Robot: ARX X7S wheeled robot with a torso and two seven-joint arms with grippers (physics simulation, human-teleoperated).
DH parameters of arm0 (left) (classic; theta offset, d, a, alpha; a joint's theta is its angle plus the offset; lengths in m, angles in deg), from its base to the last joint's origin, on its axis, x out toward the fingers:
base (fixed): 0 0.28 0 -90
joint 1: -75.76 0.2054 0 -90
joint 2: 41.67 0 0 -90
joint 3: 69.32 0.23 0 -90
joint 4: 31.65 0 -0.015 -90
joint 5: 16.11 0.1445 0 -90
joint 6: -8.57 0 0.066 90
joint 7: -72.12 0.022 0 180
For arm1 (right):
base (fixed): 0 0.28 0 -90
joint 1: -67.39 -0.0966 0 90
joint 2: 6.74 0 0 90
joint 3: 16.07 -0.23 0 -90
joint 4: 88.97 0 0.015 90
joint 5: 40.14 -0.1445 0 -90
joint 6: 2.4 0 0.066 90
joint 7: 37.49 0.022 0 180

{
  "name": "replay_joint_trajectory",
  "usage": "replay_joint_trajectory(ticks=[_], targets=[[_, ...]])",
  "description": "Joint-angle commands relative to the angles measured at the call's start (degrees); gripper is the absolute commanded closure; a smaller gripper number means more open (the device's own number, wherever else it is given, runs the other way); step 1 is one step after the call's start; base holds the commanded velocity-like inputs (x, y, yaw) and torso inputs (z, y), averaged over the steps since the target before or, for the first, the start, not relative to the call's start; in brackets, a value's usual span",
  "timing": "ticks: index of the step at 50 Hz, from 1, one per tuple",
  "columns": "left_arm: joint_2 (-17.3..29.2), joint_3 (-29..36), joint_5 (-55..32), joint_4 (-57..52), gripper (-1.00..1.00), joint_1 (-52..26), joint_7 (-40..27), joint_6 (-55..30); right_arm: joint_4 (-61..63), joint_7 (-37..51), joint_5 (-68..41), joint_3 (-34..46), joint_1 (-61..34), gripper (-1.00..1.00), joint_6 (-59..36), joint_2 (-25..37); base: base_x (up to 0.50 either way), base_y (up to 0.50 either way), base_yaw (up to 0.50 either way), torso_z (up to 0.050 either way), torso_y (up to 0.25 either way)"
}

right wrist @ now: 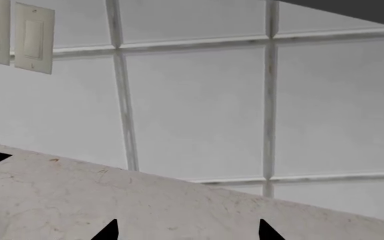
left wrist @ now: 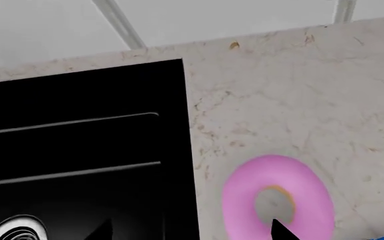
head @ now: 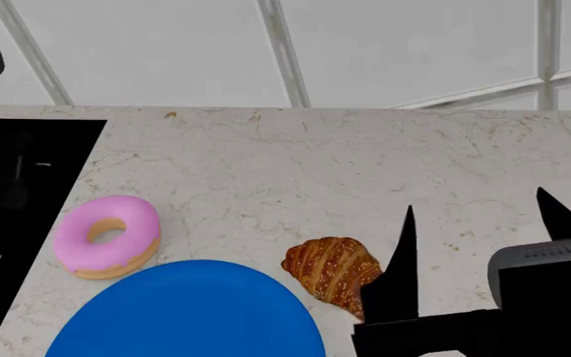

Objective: Place the pastries on the plates.

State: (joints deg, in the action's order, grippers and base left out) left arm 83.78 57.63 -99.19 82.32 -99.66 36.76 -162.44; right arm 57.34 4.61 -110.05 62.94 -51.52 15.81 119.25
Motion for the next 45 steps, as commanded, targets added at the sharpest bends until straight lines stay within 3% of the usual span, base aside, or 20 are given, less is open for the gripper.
replay_joint_trajectory(ticks=[1,31,45], targets=[[-3.1,5.7,7.1,6.6,-1.0,-1.6,7.5,4.1,0.3,1.5,-2.4,-1.3,1.3,-1.0,0.7,1.2,0.0,0.0,0.0,0.0,0.0],[-6.9,9.6,9.9,10.9,-1.0,0.6,10.6,6.6,1.7,10.6,-14.9,-4.1,2.3,-1.0,2.4,5.3,0.0,0.0,0.0,0.0,0.0],[-10.0,13.3,13.8,16.3,-1.0,0.3,15.4,9.5,2.4,13.2,-17.6,-4.1,3.2,-1.0,3.6,6.4,0.0,0.0,0.0,0.0,0.0]])
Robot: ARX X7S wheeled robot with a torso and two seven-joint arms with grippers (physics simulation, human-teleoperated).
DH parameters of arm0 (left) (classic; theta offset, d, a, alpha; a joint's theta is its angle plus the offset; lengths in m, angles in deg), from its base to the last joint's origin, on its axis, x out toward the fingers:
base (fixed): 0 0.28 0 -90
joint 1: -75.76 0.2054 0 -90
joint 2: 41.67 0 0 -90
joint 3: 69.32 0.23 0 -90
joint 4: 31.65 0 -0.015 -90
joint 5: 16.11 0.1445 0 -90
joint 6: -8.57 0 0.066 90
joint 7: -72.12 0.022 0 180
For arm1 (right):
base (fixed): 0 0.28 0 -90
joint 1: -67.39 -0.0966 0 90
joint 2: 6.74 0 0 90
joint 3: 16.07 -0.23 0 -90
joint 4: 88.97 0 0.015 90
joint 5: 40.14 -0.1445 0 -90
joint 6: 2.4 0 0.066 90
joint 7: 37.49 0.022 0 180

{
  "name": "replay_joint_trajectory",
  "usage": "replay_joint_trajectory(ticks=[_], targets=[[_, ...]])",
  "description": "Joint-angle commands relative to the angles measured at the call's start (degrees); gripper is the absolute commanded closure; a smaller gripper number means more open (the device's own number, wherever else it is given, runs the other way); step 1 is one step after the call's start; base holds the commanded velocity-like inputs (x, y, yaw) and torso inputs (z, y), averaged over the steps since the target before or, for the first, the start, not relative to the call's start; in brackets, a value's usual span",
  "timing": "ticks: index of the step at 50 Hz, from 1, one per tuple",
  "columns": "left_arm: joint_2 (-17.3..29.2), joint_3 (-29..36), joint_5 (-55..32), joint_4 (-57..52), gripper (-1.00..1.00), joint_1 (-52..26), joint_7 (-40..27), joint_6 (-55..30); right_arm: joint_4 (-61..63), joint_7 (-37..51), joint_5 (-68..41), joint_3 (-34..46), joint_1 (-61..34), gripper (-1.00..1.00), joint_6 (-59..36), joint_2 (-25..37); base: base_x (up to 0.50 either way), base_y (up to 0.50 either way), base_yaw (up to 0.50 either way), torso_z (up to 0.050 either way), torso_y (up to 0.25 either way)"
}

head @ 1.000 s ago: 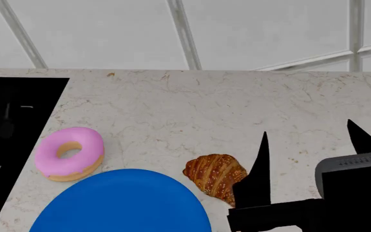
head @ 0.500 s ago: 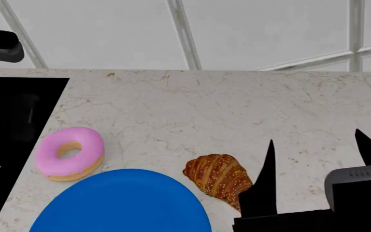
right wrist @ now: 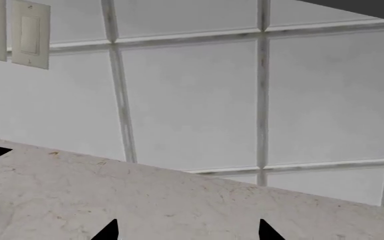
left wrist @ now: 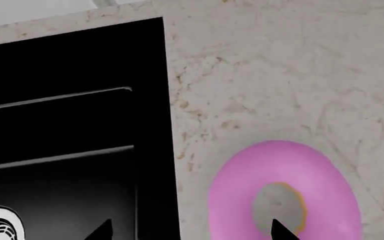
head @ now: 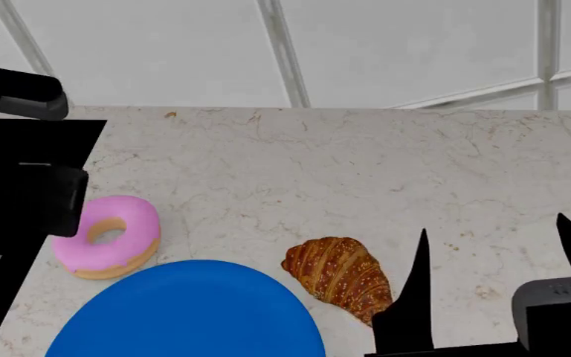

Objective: Place the pastries on the plates.

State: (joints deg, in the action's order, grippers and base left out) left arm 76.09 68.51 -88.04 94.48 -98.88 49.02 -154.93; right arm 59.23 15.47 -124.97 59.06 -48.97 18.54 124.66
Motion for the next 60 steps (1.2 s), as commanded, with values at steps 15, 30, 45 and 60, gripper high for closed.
replay_joint_trajectory(ticks=[15,30,45,60], targets=[[-8.6,7.9,9.1,15.9,-1.0,-2.4,11.1,7.1,1.0,4.4,-5.3,-0.8,1.6,-1.0,2.1,2.6,0.0,0.0,0.0,0.0,0.0],[-12.2,10.1,11.8,24.1,-1.0,-0.2,15.0,10.6,1.5,8.6,-10.8,-0.9,1.0,-1.0,3.3,4.5,0.0,0.0,0.0,0.0,0.0],[-11.7,9.3,10.9,22.6,1.0,1.6,13.9,10.6,1.4,10.0,-13.7,-2.0,0.3,-1.0,2.4,4.3,0.0,0.0,0.0,0.0,0.0],[0.8,-3.5,-3.7,-5.9,1.0,-0.3,-3.5,1.0,0.9,10.0,-12.4,-1.1,-1.1,-1.0,0.8,2.1,0.0,0.0,0.0,0.0,0.0]])
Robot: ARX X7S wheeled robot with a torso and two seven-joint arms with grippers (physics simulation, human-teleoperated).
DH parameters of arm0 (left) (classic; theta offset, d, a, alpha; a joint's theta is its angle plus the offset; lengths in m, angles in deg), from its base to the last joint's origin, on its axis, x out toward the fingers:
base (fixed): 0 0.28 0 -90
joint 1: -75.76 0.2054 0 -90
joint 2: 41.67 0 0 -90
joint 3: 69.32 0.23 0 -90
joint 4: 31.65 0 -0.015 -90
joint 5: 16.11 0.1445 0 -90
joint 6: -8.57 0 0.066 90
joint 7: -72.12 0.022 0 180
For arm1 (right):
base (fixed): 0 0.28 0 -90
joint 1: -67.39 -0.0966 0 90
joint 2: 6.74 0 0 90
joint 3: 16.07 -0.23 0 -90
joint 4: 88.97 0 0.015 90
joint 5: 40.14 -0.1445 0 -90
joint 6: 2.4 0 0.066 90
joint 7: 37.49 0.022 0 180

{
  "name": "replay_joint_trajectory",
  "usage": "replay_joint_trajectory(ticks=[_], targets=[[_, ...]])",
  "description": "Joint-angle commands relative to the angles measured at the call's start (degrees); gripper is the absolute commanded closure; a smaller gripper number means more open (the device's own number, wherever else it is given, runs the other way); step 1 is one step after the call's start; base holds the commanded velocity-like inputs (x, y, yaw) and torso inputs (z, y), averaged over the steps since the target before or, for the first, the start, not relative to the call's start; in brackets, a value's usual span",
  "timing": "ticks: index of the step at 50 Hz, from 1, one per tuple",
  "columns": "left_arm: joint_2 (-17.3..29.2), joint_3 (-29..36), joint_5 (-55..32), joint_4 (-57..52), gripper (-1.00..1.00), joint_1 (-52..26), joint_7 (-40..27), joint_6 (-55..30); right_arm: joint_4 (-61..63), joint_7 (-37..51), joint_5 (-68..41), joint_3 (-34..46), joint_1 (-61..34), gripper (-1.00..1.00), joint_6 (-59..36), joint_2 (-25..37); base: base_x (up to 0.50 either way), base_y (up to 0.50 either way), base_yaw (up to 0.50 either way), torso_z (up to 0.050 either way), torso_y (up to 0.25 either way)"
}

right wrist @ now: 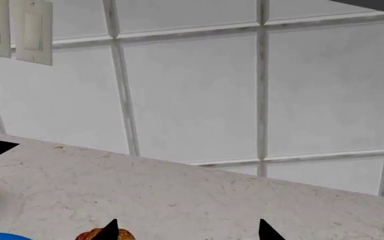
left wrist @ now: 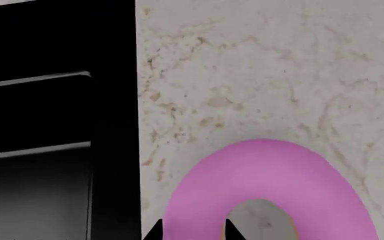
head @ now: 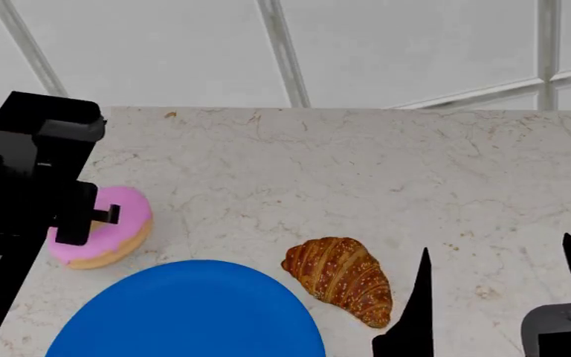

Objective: Place the pastries on the plates.

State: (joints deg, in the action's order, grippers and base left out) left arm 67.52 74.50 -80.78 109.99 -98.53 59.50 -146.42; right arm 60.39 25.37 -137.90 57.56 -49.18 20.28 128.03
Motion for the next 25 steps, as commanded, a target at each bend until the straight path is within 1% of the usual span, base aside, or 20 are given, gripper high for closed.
replay_joint_trajectory(ticks=[1,2,3,5,6,10,11,15,18,20,25], targets=[[11.1,-11.4,-13.6,-25.9,1.0,-1.6,-16.8,-9.3,-0.3,-0.1,0.9,0.5,-0.9,-1.0,-1.1,-1.6,0.0,0.0,0.0,0.0,0.0],[12.7,-13.4,-16.7,-30.3,1.0,-2.3,-19.9,-11.1,-0.5,-0.5,1.5,0.8,-1.2,-1.0,-1.3,-2.0,0.0,0.0,0.0,0.0,0.0],[13.2,-14.3,-18.2,-31.5,1.0,-2.4,-21.4,-11.7,-0.5,-0.7,1.9,0.9,-1.3,-1.0,-1.4,-2.2,0.0,0.0,0.0,0.0,0.0],[15.1,-17.0,-23.7,-37.2,1.0,-3.3,-26.6,-14.3,-0.9,-2.3,4.5,1.7,-1.8,-1.0,-2.2,-3.7,0.0,0.0,0.0,0.0,0.0],[15.7,-17.6,-25.4,-39.3,1.0,-3.5,-27.8,-15.1,-1.0,-3.3,6.0,2.1,-1.9,-1.0,-2.6,-4.5,0.0,0.0,0.0,0.0,0.0],[16.5,-19.2,-31.7,-42.2,1.0,-4.6,-32.9,-16.9,-1.6,-6.9,11.1,3.5,-2.7,-1.0,-3.3,-6.5,0.0,0.0,0.0,0.0,0.0],[16.6,-19.0,-32.4,-43.1,1.0,-4.5,-33.0,-17.4,-1.7,-7.5,11.9,3.5,-2.6,-1.0,-3.3,-6.7,0.0,0.0,0.0,0.0,0.0],[17.2,-17.9,-41.6,-50.8,1.0,-1.1,-39.6,-18.1,-2.1,-12.1,18.3,4.0,-1.5,-1.0,-2.9,-7.6,0.0,0.0,0.0,0.0,0.0],[17.7,-16.3,-49.3,-56.7,1.0,0.8,-45.2,-16.4,-2.7,-15.6,23.8,5.7,-1.0,-1.0,-2.0,-8.5,0.0,0.0,0.0,0.0,0.0],[17.7,-15.1,-52.4,-60.0,1.0,1.7,-47.5,-15.4,-3.2,-17.7,27.2,7.0,-0.6,-1.0,-1.1,-8.9,0.0,0.0,0.0,0.0,0.0],[17.5,-12.3,-57.9,-65.1,1.0,2.4,-51.1,-13.7,-3.9,-19.5,31.0,8.8,-0.4,-1.0,0.3,-9.1,0.0,0.0,0.0,0.0,0.0]])
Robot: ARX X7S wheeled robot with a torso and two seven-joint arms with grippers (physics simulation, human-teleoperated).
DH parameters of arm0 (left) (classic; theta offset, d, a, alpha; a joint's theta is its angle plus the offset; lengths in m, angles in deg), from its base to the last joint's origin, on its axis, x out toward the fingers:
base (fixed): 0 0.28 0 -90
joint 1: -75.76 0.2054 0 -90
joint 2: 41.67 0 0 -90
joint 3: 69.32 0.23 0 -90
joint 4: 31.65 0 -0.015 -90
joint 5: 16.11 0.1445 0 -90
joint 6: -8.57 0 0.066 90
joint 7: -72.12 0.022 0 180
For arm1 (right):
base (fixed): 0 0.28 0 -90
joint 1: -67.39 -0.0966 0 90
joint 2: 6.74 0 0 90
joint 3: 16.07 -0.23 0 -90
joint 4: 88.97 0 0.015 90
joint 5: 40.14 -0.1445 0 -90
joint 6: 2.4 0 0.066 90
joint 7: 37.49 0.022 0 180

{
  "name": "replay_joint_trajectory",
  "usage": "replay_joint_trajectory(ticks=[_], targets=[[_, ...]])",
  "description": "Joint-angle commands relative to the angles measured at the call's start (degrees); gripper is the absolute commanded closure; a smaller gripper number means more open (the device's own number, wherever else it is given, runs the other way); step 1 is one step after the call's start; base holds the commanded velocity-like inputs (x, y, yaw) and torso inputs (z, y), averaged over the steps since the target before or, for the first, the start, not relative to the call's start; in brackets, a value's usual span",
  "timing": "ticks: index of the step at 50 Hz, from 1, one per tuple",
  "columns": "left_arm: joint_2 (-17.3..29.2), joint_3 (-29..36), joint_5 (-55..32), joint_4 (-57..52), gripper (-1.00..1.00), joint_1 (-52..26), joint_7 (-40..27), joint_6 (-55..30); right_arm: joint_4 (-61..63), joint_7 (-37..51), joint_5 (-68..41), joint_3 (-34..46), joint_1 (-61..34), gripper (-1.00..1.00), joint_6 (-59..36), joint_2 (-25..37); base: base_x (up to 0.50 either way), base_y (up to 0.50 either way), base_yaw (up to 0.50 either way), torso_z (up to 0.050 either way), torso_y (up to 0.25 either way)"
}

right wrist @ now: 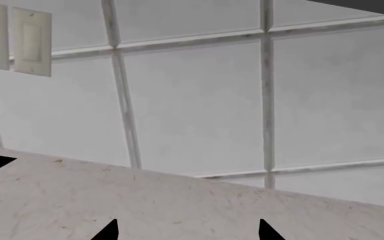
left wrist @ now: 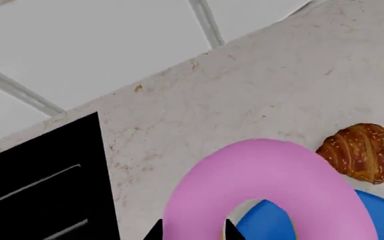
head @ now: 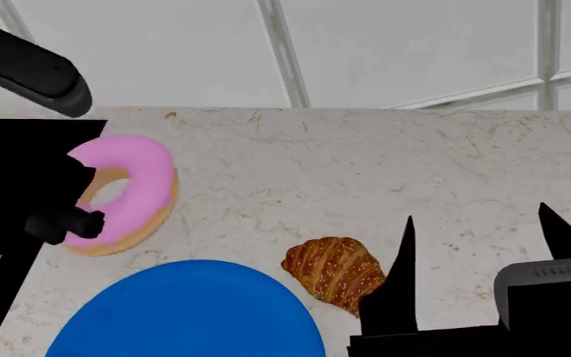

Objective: Place the pastries on the plates.

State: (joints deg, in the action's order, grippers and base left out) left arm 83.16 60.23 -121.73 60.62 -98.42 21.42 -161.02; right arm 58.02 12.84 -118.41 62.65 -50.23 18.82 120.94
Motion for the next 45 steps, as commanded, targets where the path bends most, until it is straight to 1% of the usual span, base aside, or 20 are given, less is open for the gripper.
replay_joint_trajectory(ticks=[1,10,15,19,30,38,39,45], targets=[[2.0,2.5,-17.9,-16.9,1.0,2.6,-14.0,1.4,-1.6,-7.1,11.9,3.9,0.7,-1.0,1.9,-2.1,0.0,0.0,0.0,0.0,0.0],[2.8,6.8,-25.2,-23.9,1.0,4.0,-18.4,5.0,-0.7,-5.5,10.8,3.8,1.6,-1.0,2.2,-2.1,0.0,0.0,0.0,0.0,0.0],[3.0,8.6,-27.0,-26.2,1.0,5.2,-19.8,6.5,0.3,-2.9,7.0,2.5,1.9,-1.0,1.9,-1.5,0.0,0.0,0.0,0.0,0.0],[2.6,9.0,-26.5,-26.2,1.0,5.8,-19.4,6.5,0.9,-1.6,5.0,1.5,2.6,-1.0,2.2,-0.8,0.0,0.0,0.0,0.0,0.0],[0.4,9.6,-20.2,-23.3,1.0,10.6,-15.5,4.9,1.3,1.0,1.6,0.8,3.2,-1.0,2.9,0.5,0.0,0.0,0.0,0.0,0.0],[0.3,10.3,-20.2,-23.2,1.0,10.9,-15.2,5.2,1.4,2.4,-0.1,0.7,3.4,-1.0,3.6,1.3,0.0,0.0,0.0,0.0,0.0],[0.3,10.2,-20.3,-23.3,-1.0,10.7,-14.9,5.1,1.4,2.7,-0.4,0.7,3.4,-1.0,3.7,1.4,0.0,0.0,0.0,0.0,0.0],[0.9,9.3,-22.3,-23.5,-1.0,7.0,-15.4,5.6,1.2,3.5,-1.3,1.3,2.6,-1.0,3.8,1.8,0.0,0.0,0.0,0.0,0.0]])
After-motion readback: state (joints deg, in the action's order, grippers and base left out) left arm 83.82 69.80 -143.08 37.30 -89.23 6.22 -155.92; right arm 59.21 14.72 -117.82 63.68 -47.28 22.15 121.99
